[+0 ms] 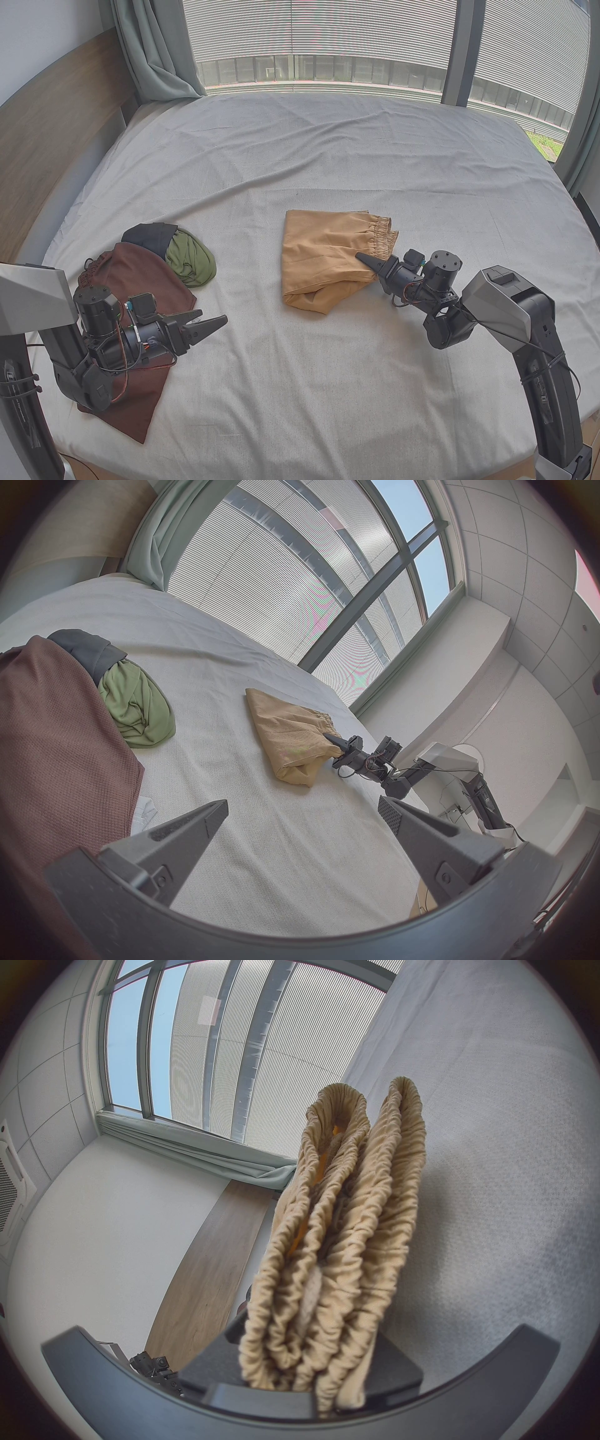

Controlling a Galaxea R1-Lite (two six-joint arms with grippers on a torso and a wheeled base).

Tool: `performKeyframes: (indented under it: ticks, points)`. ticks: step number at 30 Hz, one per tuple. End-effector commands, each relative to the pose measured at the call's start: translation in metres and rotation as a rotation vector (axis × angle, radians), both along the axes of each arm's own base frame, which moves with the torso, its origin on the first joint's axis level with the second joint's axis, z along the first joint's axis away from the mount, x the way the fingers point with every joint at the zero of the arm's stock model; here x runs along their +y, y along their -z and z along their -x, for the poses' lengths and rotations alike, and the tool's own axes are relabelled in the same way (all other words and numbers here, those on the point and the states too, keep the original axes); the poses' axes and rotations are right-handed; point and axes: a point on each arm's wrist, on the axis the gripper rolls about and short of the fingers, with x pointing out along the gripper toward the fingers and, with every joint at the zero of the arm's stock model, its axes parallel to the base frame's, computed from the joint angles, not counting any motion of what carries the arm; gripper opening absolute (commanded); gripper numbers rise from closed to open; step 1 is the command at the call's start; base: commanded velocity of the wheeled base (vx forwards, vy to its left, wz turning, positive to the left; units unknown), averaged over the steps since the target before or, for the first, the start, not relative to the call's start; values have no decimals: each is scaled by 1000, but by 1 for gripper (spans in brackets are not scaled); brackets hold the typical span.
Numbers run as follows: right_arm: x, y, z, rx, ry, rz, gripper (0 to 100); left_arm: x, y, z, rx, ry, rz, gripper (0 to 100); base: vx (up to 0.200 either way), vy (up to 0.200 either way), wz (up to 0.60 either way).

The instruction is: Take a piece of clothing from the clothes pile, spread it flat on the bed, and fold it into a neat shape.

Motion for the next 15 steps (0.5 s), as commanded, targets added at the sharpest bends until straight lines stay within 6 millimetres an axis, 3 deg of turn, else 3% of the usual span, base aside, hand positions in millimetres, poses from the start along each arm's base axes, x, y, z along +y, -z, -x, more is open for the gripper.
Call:
performKeyframes:
  ticks: [1, 9, 10, 15]
  points:
    - [-5, 2, -1, 3, 10, 1, 0, -1, 1, 0, 2, 1, 0, 100, 0, 0, 0]
    - [-8, 2, -2, -13, 16, -3, 0, -1, 0, -1, -3, 1, 0, 100, 0, 0, 0]
    - [-8, 2, -2, -14, 18, -3, 100, -1, 0, -1, -3, 1, 0, 100, 0, 0, 0]
    - [-9, 7, 5, 16, 17, 7, 100, 0, 0, -1, -4, 1, 1, 100, 0, 0, 0]
